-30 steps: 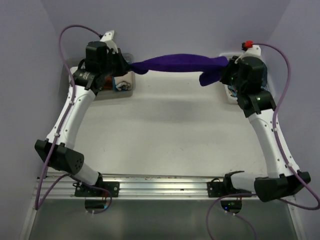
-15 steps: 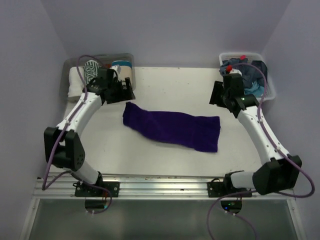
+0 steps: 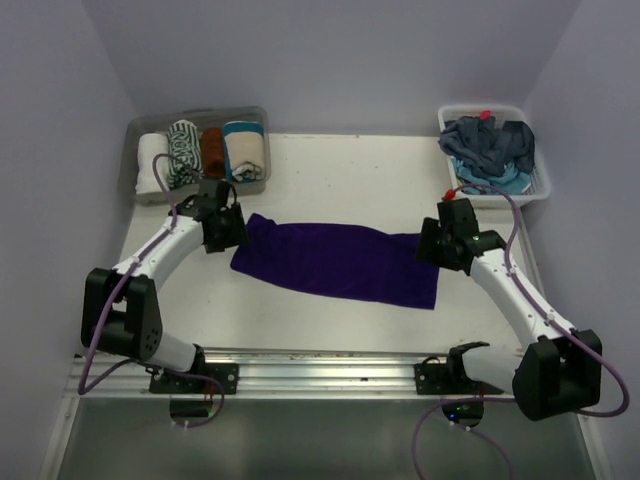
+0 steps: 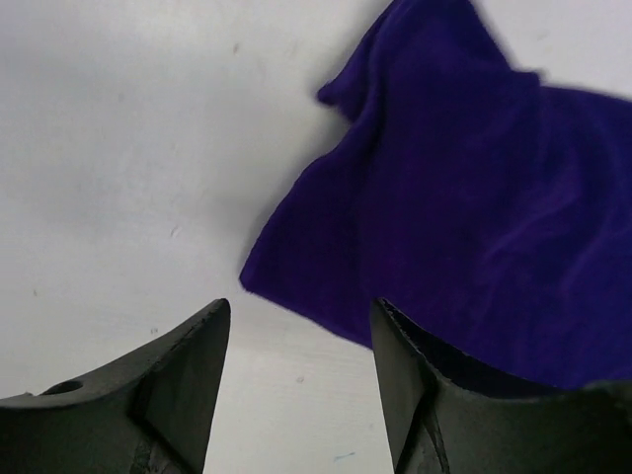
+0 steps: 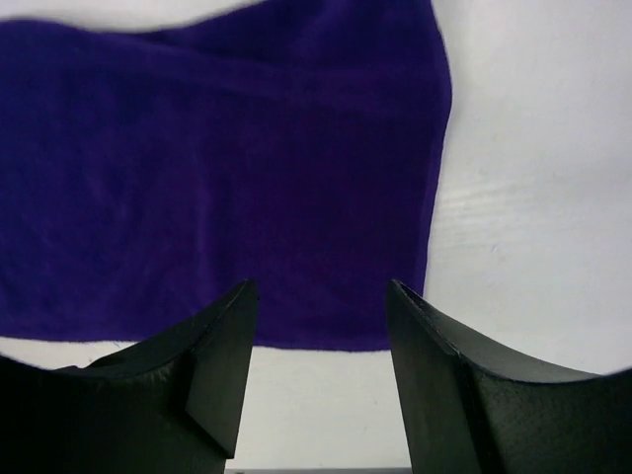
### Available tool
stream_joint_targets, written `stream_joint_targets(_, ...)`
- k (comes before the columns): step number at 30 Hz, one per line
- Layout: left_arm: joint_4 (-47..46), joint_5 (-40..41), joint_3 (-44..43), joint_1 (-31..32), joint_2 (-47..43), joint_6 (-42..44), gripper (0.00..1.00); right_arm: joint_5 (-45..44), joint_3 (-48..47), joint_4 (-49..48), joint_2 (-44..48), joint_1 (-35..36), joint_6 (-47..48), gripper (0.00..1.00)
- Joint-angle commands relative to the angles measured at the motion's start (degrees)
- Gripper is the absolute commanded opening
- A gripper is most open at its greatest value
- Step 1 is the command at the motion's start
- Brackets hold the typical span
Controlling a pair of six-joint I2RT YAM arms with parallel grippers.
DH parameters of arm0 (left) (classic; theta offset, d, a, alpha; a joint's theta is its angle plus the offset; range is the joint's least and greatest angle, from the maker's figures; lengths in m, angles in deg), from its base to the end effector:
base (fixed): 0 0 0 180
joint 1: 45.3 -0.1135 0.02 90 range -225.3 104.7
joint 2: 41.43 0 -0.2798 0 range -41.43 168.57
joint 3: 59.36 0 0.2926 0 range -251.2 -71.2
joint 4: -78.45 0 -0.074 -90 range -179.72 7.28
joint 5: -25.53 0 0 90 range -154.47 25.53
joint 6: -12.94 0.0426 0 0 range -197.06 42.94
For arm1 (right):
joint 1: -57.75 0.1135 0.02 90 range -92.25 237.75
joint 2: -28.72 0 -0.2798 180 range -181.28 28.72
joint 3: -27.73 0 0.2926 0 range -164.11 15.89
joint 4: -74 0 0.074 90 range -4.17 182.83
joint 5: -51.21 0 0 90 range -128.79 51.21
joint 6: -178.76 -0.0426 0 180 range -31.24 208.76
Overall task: Roll the towels
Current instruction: Flatten the towel
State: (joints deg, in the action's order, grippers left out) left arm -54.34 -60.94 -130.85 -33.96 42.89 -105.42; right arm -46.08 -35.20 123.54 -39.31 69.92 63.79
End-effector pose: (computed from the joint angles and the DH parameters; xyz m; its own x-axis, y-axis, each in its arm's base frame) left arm 0.3298 -0.0635 0.2260 -0.8264 -0.3178 -0.4648 -0.2573 0.9474 -0.1903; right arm 0.2690 0.0525 0.2522 -0.7807 0.2600 -0.5683 0.2120 0.9656 0.1505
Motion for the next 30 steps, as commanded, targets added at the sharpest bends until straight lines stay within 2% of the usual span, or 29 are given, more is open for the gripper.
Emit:
stream_joint_targets(1,-1.1,3.7,5.9,0.2,1.5,-4.4,0.62,4.7,4.9,-1.1,2.7,0.9,-5.7,0.58)
stream_joint_targets(7,-6.1,2.8,8.9,0.1,4.9,-5.9,0.63,4.5,8.0,0.2,5.0,1.1,-7.6,0.58)
stream_joint_targets(15,-8.7,4.4,8.0,-0.2,9.4,-7.4,0.54,3.9,11.3,1.9,8.0,1.1,-10.1,0.58)
stream_joint_targets(18,-8.7,3.4,7.8,-0.2,11.1,-7.4,0.38,3.2,11.1,2.9,8.7,1.1,-10.6,0.58)
stream_joint_targets(19,-8.1,3.5,7.4,-0.2,11.3,-7.4,0.17,3.1,11.1,3.0,9.0,1.1,-11.1,0.58)
stream_joint_targets(20,-6.2,3.9,5.9,-0.2,10.9,-7.2,0.0,2.7,10.9,3.5,9.1,1.0,-11.3,0.58)
stream_joint_targets(24,-0.2,9.1,0.5,-0.2,2.5,-5.5,0.0,0.4,11.2,5.1,10.8,1.0,-13.7,0.6)
stream_joint_targets(30,5.8,7.6,-6.1,-0.5,-2.0,-3.1,0.0,-3.7,13.0,8.4,13.6,1.0,-20.4,0.65)
